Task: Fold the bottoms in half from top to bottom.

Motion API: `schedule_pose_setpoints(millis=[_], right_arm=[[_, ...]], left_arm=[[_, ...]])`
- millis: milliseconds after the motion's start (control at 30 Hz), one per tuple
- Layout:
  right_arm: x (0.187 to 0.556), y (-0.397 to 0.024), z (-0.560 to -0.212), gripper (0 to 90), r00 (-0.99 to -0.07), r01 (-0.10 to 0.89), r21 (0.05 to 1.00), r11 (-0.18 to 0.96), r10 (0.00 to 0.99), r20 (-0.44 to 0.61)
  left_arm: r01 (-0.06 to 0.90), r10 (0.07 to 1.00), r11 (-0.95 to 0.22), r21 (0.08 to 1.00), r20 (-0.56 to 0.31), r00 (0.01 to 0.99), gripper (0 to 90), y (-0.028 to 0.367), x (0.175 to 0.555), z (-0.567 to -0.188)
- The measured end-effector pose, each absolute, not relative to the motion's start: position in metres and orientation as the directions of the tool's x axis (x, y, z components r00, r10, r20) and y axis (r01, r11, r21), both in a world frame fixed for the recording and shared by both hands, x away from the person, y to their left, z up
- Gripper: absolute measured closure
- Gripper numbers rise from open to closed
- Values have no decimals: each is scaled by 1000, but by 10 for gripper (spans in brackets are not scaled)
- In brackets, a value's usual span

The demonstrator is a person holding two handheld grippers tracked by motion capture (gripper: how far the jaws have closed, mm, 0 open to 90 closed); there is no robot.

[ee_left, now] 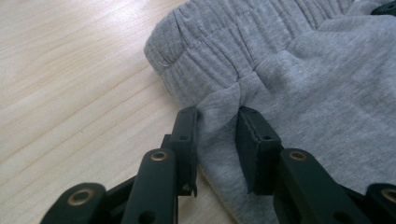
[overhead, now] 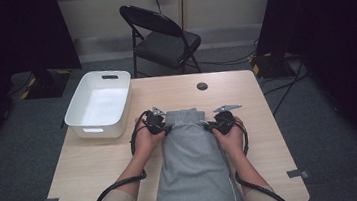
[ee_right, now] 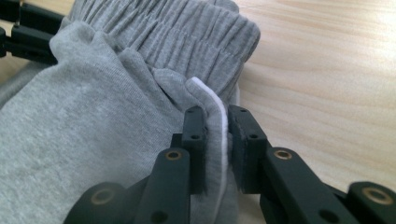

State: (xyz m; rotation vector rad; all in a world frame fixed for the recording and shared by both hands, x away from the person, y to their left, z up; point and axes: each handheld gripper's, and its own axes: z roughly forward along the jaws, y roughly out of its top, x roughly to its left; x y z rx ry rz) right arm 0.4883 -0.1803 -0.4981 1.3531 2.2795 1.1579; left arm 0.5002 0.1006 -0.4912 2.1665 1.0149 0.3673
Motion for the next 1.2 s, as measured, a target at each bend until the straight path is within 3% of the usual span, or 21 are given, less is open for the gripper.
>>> schedule_pose_setpoints(millis=[167,267,800,1200], right_arm=[[487,-178,-497,813,-515,642,728,241,839,177],[487,-178,-497,816,-501,654,724,221,843,196],[487,-181,-490,846,-478,675,717,176,844,242],[489,-192,-481,849,-476,679,720,142,832,285]], left_arm=[[590,764,-401,701,-100,638,834,103,499,-492],[607,773,-355,711,-142,619,868,104,499,-494],[608,780,-397,688,-97,619,887,102,500,-487],[563,772,-383,732,-80,630,887,101,501,-467]])
